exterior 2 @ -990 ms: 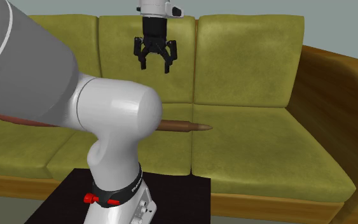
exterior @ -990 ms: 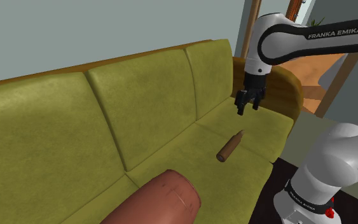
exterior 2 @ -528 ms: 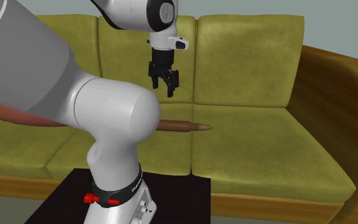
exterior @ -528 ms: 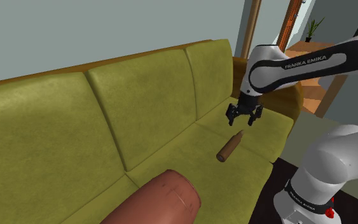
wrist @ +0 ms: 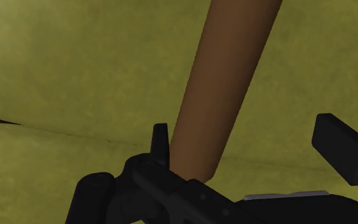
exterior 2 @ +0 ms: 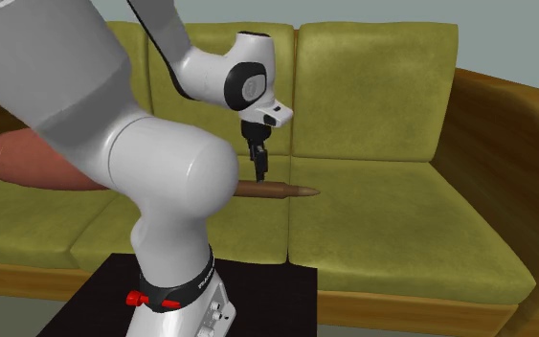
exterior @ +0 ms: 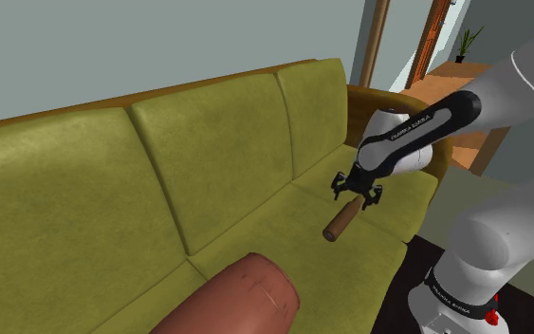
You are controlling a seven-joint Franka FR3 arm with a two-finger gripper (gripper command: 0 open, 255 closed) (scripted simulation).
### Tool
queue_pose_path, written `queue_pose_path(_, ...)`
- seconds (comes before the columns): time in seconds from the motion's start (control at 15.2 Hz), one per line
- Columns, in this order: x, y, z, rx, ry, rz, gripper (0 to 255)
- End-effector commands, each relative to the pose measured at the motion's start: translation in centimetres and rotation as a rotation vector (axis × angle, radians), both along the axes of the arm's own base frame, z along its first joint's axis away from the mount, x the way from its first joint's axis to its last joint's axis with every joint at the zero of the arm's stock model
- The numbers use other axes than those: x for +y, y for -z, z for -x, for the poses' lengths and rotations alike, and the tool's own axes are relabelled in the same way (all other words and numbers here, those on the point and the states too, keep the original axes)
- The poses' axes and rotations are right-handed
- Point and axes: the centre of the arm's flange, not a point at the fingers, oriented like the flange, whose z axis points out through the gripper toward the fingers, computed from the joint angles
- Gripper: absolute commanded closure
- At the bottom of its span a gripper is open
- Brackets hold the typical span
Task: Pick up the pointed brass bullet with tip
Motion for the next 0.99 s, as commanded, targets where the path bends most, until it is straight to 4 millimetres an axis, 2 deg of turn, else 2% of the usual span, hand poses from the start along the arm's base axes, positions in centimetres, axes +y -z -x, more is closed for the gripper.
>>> queue_pose_path(0.0,-0.8,2.3,-0.1,-0.026,0.133,0.001,0)
queue_pose_path(0.53,-0.9,6.7,-0.1,-0.031,0.168,0.001,0)
queue_pose_path(0.66,-0.9,7.0,-0.1,-0.031,0.168,0.001,0)
queue_pose_path(0.73,-1.0,7.0,-0.1,-0.031,0.168,0.001,255)
queue_pose_path(0.92,-1.0,7.0,-0.1,-0.031,0.168,0.001,255)
